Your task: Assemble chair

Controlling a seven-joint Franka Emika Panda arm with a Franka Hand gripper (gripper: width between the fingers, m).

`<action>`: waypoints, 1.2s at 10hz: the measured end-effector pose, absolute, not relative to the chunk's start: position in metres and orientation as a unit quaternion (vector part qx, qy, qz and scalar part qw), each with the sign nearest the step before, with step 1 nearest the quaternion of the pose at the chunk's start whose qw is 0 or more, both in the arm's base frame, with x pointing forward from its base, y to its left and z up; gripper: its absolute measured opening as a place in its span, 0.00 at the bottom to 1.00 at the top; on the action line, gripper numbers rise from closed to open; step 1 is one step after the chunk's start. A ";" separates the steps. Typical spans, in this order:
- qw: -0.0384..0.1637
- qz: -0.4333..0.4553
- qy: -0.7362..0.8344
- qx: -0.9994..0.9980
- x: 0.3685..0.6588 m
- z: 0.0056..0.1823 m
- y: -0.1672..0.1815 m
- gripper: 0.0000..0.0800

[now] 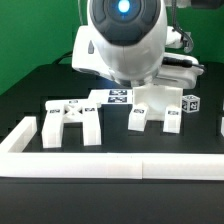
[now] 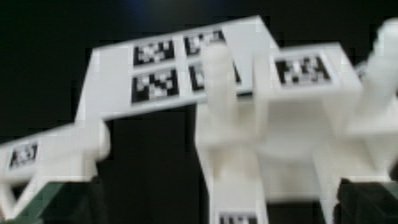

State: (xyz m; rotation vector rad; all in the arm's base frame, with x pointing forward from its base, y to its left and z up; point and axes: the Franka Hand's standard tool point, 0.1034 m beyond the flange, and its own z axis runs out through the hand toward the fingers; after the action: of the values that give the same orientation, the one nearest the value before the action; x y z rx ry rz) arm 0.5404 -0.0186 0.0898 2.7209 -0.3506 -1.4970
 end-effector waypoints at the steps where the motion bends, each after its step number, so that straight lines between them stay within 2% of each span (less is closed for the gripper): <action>1: 0.011 -0.444 -0.112 0.889 0.547 0.093 -0.018 0.81; 3: 0.008 -0.385 -0.119 0.915 0.551 0.098 -0.015 0.81; 8: 0.002 -0.207 -0.120 0.971 0.574 0.098 -0.005 0.81; 10: 0.001 -0.160 -0.076 0.984 0.577 0.099 -0.012 0.81; 12: -0.011 -0.149 -0.011 0.989 0.575 0.099 -0.024 0.81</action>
Offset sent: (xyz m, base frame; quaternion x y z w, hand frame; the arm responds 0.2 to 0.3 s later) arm -0.0071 0.0003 0.0046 -0.0105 0.1933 0.0597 0.9793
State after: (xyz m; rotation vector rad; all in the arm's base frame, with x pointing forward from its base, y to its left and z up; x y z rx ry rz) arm 0.5753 -0.0237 0.0986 3.1277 -0.0339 -0.4703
